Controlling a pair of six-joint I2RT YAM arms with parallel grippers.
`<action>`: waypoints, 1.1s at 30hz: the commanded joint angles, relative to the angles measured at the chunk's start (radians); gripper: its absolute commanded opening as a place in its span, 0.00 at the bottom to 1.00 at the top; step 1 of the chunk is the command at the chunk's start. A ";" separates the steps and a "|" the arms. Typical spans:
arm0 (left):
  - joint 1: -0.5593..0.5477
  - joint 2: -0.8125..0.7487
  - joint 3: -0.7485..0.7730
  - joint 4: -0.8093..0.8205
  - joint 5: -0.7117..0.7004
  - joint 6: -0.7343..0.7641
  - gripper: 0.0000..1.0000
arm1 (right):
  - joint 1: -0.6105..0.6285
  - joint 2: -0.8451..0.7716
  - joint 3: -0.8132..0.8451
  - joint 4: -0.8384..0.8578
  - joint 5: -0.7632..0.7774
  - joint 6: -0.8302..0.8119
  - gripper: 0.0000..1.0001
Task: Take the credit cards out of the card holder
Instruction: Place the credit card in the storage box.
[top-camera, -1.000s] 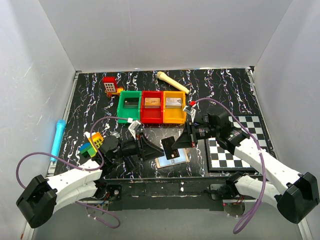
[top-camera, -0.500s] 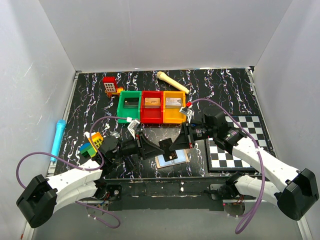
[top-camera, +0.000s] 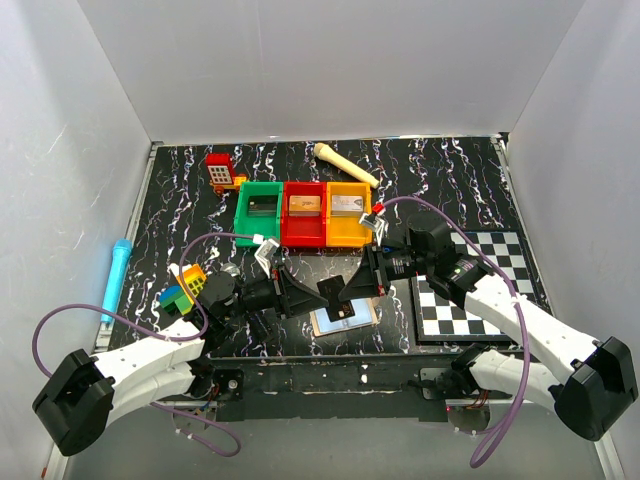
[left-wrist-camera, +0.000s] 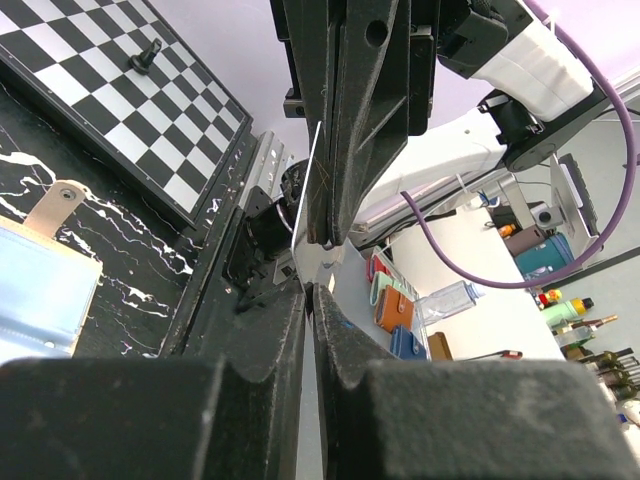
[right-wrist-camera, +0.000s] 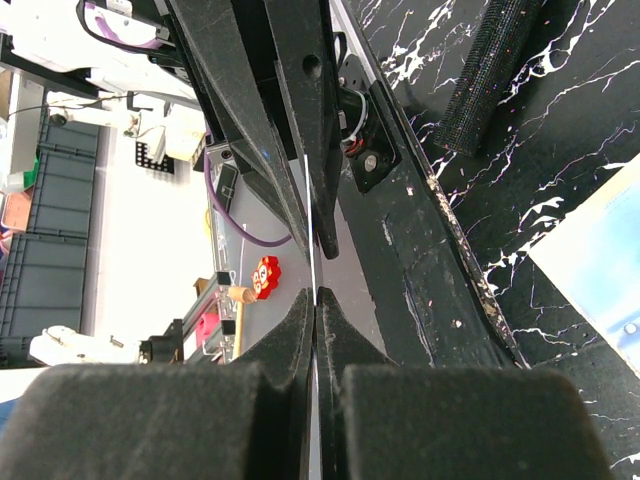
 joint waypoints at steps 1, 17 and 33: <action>-0.002 -0.005 0.006 0.022 -0.006 0.005 0.04 | 0.008 -0.001 0.049 0.039 -0.011 0.000 0.01; -0.002 -0.078 -0.021 0.019 -0.056 0.008 0.00 | -0.034 -0.056 0.095 -0.054 0.008 -0.040 0.52; 0.386 -0.207 0.218 -0.564 -0.547 -0.090 0.00 | -0.181 -0.444 0.070 -0.389 0.447 -0.143 0.57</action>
